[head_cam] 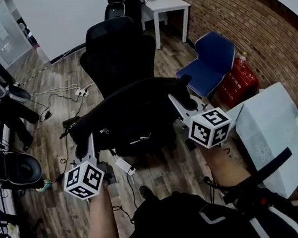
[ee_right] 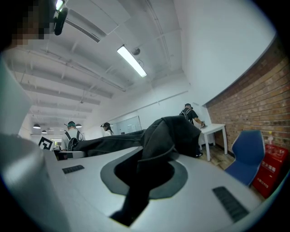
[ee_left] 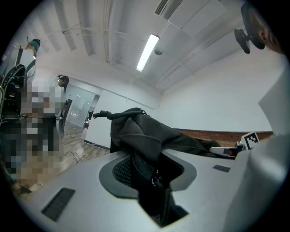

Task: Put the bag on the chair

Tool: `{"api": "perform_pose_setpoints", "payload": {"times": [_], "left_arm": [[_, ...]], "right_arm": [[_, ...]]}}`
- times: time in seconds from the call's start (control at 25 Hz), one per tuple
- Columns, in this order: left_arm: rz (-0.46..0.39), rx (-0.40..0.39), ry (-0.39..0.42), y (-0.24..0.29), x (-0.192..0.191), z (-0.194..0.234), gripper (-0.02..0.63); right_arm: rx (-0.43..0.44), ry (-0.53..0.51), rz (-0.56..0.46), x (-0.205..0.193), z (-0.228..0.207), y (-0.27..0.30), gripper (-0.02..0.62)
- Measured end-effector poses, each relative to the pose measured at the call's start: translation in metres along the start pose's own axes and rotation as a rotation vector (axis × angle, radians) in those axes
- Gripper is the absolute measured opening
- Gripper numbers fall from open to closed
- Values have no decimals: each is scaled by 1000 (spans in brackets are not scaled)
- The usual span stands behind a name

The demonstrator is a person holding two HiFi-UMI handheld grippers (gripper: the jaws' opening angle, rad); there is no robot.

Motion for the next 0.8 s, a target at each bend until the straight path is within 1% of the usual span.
{"api": "perform_pose_setpoints", "payload": {"times": [0.36,0.56,0.68,0.8], "left_arm": [[29,-82,-5,55,9,55,135],[44,-104,-8,73,12,88,133],[49,-137,-7,87,12,98,133],[56,-144,-9,98,11,111,132]], "right_arm": [[-86,4,-17,-4,11,55,44],[-115,11,-19,-13,22,85,44],[-148,17,-24,-15,24,94,43],[-167,12,-23,-20,27,107,44]]}}
Point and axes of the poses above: the fingertips, and each gripper's own axes: y forward along the fingers, z to its left, x out of its top, the point moved 6 cm from there along -y, backward along the fingers, and after that the axes turned 3 degrees about y, right-handed, at the moved point
